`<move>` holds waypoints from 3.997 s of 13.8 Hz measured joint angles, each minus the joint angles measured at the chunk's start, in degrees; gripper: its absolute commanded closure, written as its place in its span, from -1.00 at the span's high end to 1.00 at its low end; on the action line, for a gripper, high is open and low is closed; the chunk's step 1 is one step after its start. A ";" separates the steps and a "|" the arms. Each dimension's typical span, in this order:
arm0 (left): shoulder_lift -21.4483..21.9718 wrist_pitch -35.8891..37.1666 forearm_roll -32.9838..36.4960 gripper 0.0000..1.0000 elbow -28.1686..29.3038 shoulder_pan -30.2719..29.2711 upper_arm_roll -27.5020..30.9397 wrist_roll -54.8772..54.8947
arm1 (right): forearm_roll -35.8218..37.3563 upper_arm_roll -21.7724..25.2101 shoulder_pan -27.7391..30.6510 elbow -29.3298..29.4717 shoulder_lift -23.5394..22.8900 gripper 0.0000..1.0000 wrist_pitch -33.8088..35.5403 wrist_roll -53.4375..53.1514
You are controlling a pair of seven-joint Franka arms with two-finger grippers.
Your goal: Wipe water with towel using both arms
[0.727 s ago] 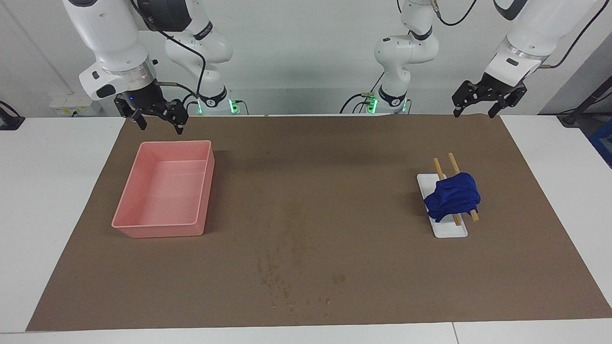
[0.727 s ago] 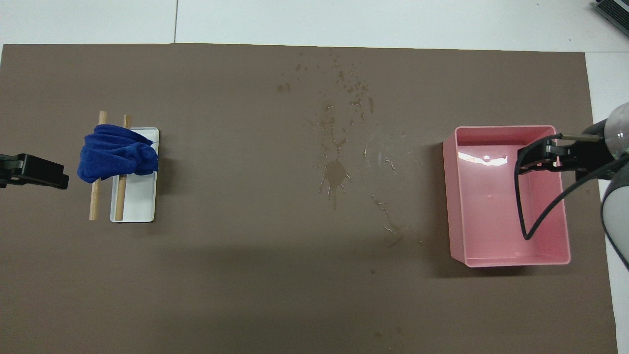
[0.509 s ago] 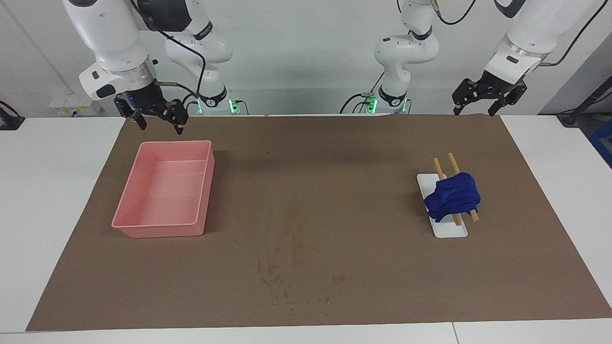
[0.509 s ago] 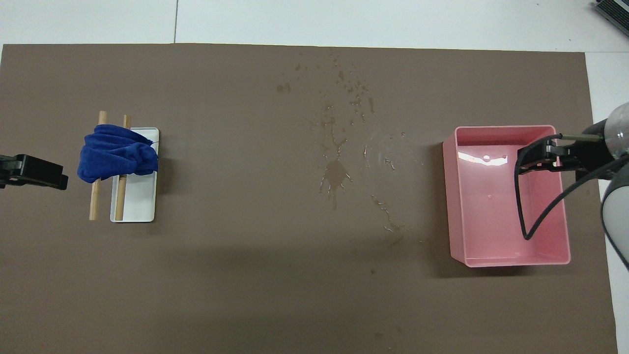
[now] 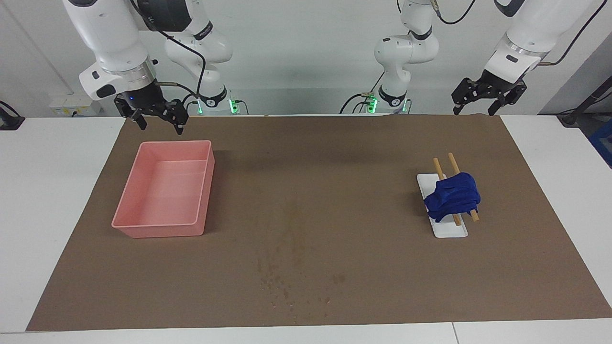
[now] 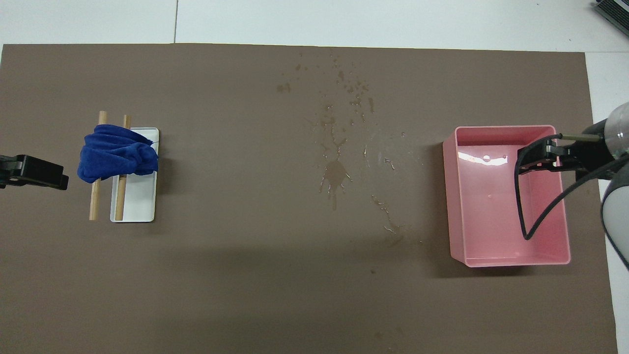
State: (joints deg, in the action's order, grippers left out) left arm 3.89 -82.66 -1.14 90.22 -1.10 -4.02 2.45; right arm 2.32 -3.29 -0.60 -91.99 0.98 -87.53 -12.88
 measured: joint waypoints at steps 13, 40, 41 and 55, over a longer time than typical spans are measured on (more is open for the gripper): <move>-1.52 -25.67 -0.01 1.00 10.99 -0.19 0.31 0.01 | 0.00 0.00 0.00 0.00 0.00 1.00 0.00 0.00; -8.98 -52.89 -0.03 -1.00 25.48 -4.27 0.55 -4.44 | 0.00 0.00 0.00 0.00 0.00 1.00 0.00 0.00; -8.98 -52.26 -0.03 -1.00 25.12 -4.31 0.55 -4.46 | 0.00 0.00 0.00 0.00 0.00 1.00 0.00 0.00; -8.63 -17.46 -17.74 -1.00 5.28 -3.35 -0.16 -31.83 | 0.00 0.00 0.00 0.00 0.00 1.00 0.00 0.00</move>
State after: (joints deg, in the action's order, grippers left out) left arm -4.75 -100.13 -18.88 95.50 -4.45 -4.17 -29.38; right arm 2.32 -3.29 -0.60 -92.00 0.98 -87.53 -12.88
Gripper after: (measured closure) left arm 0.881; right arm 0.000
